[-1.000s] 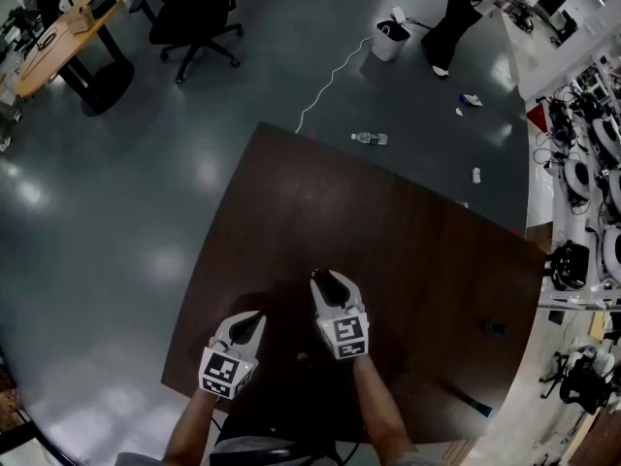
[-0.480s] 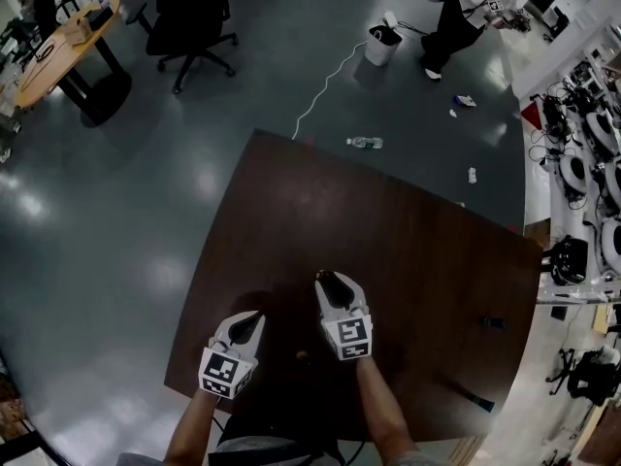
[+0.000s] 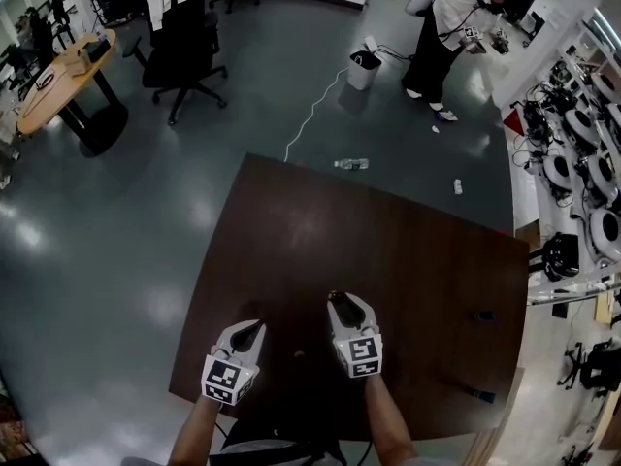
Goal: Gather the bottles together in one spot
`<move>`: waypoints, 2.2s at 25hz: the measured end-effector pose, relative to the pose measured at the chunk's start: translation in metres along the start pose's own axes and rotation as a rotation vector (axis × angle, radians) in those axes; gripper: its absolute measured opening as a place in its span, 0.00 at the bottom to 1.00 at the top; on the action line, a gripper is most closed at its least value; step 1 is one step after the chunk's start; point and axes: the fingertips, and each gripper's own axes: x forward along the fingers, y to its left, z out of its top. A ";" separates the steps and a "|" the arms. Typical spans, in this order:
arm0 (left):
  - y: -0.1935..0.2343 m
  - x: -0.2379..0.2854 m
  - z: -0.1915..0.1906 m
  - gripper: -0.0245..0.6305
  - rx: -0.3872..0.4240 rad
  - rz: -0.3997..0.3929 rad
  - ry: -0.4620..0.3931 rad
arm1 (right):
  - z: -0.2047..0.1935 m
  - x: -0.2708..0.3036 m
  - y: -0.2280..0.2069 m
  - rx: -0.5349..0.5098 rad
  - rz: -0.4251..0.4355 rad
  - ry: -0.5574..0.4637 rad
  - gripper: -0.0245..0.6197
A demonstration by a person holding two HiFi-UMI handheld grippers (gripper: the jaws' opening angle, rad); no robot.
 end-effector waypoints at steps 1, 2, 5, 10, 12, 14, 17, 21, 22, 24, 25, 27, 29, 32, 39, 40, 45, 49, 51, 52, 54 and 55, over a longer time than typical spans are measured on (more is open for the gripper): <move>-0.003 -0.001 0.001 0.04 0.005 -0.003 -0.002 | -0.001 -0.008 -0.001 0.000 -0.010 0.000 0.24; -0.006 -0.003 0.001 0.04 0.009 -0.005 -0.003 | -0.002 -0.014 -0.002 -0.003 -0.019 0.001 0.24; -0.011 -0.006 0.002 0.04 0.018 -0.016 -0.009 | -0.003 -0.033 -0.001 -0.014 -0.045 -0.007 0.24; -0.026 -0.012 0.002 0.04 0.029 -0.032 -0.016 | 0.000 -0.063 0.006 -0.010 -0.059 -0.030 0.24; -0.029 -0.014 0.000 0.04 0.031 -0.034 -0.017 | -0.002 -0.071 0.013 -0.011 -0.055 -0.032 0.24; -0.031 -0.016 -0.003 0.04 0.031 -0.036 -0.016 | -0.006 -0.079 0.021 -0.016 -0.049 -0.036 0.24; -0.034 -0.018 -0.009 0.04 0.035 -0.043 -0.013 | -0.015 -0.088 0.035 -0.020 -0.032 -0.034 0.24; -0.039 -0.021 -0.014 0.04 0.042 -0.052 -0.009 | -0.029 -0.096 0.048 -0.016 -0.014 -0.023 0.24; -0.040 -0.022 -0.016 0.04 0.043 -0.054 -0.007 | -0.031 -0.097 0.050 -0.014 -0.013 -0.023 0.24; -0.043 -0.024 -0.022 0.04 0.046 -0.060 -0.002 | -0.036 -0.100 0.056 -0.011 -0.013 -0.024 0.24; -0.044 -0.025 -0.024 0.04 0.047 -0.064 0.001 | -0.038 -0.101 0.059 -0.012 -0.012 -0.026 0.24; -0.046 -0.027 -0.029 0.04 0.051 -0.071 0.006 | -0.041 -0.103 0.066 -0.021 -0.009 -0.027 0.24; -0.049 -0.028 -0.031 0.04 0.053 -0.077 0.010 | -0.046 -0.104 0.071 -0.028 -0.001 -0.020 0.24; -0.054 -0.031 -0.038 0.04 0.050 -0.081 0.017 | -0.059 -0.106 0.079 -0.030 0.010 -0.003 0.24; -0.055 -0.036 -0.052 0.04 0.051 -0.088 0.035 | -0.082 -0.103 0.095 -0.011 0.032 0.032 0.24; -0.056 -0.036 -0.053 0.04 0.051 -0.090 0.037 | -0.086 -0.102 0.096 -0.010 0.036 0.037 0.24; -0.057 -0.035 -0.058 0.04 0.055 -0.091 0.042 | -0.096 -0.098 0.100 -0.003 0.044 0.049 0.24; -0.057 -0.034 -0.060 0.04 0.055 -0.089 0.045 | -0.102 -0.098 0.100 -0.006 0.045 0.059 0.24; -0.058 -0.034 -0.061 0.04 0.054 -0.091 0.046 | -0.104 -0.097 0.101 -0.007 0.048 0.065 0.24; -0.058 -0.034 -0.061 0.04 0.053 -0.092 0.048 | -0.106 -0.097 0.101 -0.006 0.050 0.068 0.24; -0.057 -0.033 -0.062 0.04 0.052 -0.092 0.052 | -0.109 -0.096 0.102 -0.002 0.050 0.075 0.24; -0.057 -0.033 -0.063 0.04 0.052 -0.091 0.053 | -0.111 -0.095 0.101 -0.001 0.050 0.078 0.24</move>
